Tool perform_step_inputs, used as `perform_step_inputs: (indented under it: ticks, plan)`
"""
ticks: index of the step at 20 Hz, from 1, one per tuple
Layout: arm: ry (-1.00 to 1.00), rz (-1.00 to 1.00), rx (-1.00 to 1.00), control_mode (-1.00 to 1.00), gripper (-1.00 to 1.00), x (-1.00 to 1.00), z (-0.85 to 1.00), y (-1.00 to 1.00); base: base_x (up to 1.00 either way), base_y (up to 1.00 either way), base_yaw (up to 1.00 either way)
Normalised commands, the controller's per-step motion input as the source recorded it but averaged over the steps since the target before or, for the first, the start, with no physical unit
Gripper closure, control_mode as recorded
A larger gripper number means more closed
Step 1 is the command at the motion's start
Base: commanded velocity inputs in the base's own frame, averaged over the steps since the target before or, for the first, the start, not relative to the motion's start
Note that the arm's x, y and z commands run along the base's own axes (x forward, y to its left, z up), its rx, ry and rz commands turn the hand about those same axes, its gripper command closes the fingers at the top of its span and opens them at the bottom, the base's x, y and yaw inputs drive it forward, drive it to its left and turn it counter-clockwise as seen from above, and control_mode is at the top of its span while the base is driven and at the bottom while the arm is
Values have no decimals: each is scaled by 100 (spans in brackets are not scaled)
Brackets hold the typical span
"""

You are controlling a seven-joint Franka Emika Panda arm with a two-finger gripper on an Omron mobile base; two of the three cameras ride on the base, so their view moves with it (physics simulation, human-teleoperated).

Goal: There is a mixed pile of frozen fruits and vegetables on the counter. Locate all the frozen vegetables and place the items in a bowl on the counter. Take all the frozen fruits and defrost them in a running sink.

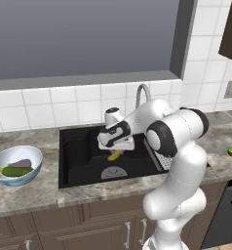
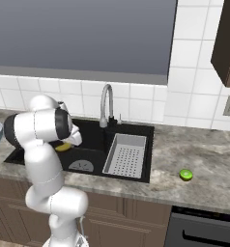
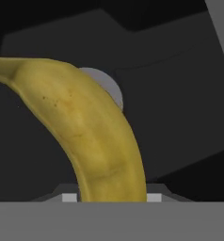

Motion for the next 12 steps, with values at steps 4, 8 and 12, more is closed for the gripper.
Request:
perform_step_inputs:
  ticks: [4, 8, 12]
  plan:
    - [0, 0, 1, -100, 100, 7, -18, 6, 0, 0, 0]
    - [0, 0, 1, -100, 100, 7, -19, 5, 0, 0, 0]
    - [0, 0, 1, -100, 100, 4, -19, 6, 0, 0, 0]
